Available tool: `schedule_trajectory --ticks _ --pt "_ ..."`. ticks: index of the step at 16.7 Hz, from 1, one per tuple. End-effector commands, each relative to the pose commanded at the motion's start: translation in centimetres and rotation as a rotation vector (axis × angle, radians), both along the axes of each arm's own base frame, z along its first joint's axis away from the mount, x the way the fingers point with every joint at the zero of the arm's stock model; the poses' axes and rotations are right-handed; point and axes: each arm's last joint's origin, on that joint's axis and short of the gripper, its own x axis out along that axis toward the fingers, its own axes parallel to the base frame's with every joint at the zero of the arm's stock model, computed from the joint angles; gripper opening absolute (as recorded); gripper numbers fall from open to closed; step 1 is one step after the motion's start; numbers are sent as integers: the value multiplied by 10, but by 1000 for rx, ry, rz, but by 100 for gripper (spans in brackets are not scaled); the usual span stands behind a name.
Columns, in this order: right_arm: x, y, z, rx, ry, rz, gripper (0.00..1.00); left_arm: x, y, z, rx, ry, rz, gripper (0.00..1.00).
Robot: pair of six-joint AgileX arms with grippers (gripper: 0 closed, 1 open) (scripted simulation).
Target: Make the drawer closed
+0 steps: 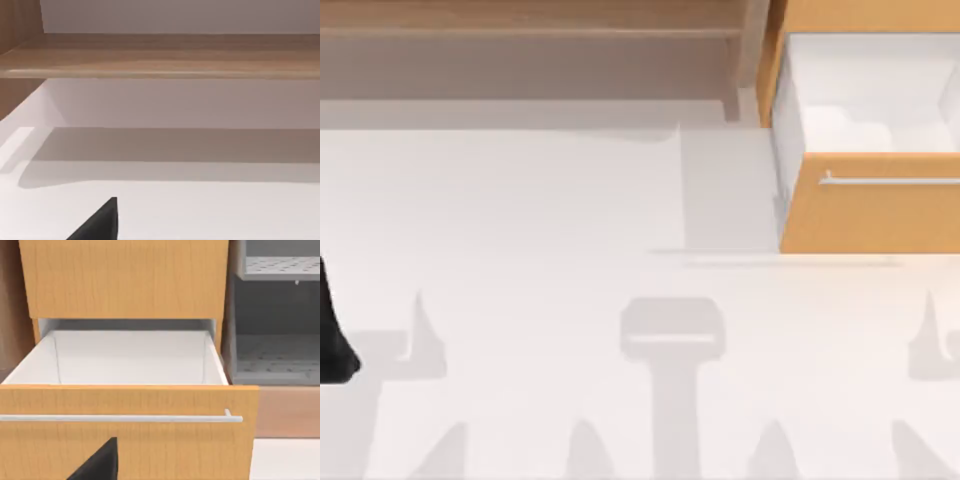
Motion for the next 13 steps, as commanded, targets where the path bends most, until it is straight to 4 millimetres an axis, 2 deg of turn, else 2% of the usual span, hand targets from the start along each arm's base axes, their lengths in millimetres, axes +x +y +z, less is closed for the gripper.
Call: schedule_trajectory --ticks 3,5,9,13 --pt "0 -1 2 0 1 0 100 0 0 0 0 0 0 100" --pt "2 -3 10 0 0 0 100 0 0 0 0 0 0 100" --pt "15 -14 42 -2 -6 -1 100 0 0 0 0 0 0 100" --pt "45 -37 80 -8 -14 -1 100 0 0 0 0 0 0 100"
